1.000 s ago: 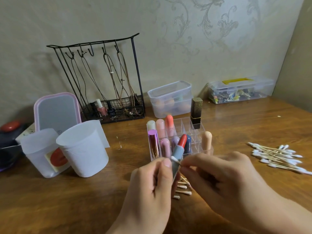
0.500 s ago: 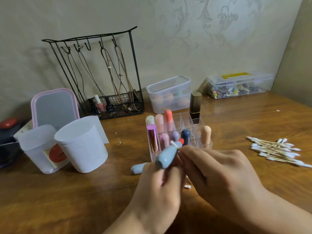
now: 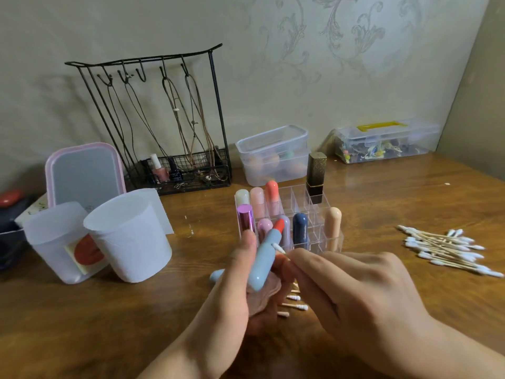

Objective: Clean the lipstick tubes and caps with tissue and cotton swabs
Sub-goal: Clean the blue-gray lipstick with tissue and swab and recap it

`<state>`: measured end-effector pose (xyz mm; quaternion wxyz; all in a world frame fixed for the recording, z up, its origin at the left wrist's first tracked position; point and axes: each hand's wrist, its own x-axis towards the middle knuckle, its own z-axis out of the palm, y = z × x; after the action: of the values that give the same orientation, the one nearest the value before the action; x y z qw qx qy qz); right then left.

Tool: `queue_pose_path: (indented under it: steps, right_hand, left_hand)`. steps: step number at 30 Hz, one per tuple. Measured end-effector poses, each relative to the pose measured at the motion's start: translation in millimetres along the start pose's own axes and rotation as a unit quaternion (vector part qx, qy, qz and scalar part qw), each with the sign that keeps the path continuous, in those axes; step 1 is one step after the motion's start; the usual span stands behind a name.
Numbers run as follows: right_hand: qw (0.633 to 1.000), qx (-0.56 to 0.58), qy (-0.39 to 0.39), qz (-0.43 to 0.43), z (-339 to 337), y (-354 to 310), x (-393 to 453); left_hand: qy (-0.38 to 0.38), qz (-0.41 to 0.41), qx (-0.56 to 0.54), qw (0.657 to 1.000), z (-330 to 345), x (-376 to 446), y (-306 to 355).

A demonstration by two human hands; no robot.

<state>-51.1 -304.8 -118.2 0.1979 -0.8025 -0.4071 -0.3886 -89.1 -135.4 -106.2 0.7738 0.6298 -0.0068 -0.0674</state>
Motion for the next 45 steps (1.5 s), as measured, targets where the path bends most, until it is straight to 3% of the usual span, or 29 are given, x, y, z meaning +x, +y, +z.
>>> queue_pose_path:
  steps: [2,6,9,12,16,33,37,42,45]
  right_hand:
    - [1.0,0.004,0.002,0.004,-1,2,0]
    - [0.999,0.028,0.017,0.041,-6,9,5]
    - [0.997,0.05,0.027,0.05,-8,10,7]
    - [0.998,0.053,0.004,0.012,-7,8,5]
    - [0.997,0.052,0.012,0.047,-8,9,6]
    - [0.997,0.033,0.024,0.061,-12,9,9]
    - [0.997,0.038,0.019,0.062,-12,9,9]
    - [0.998,0.019,-0.002,0.056,-14,6,9]
    - [0.998,0.029,0.014,0.061,-14,8,9]
  left_hand:
    - [0.03,0.012,0.007,0.999,-4,6,-5]
    - [-0.071,-0.013,0.034,0.997,-1,1,5]
    - [-0.089,-0.012,0.035,0.995,0,-1,7]
    - [-0.071,0.017,0.074,0.995,-1,0,5]
    - [-0.07,0.035,0.1,0.992,-2,1,4]
    - [-0.034,0.078,0.188,0.978,-5,6,-2]
    - [-0.029,0.066,0.161,0.984,-5,5,-2]
    - [-0.047,-0.007,0.015,0.999,-4,2,4]
    - [-0.063,0.003,0.005,0.998,-4,3,3]
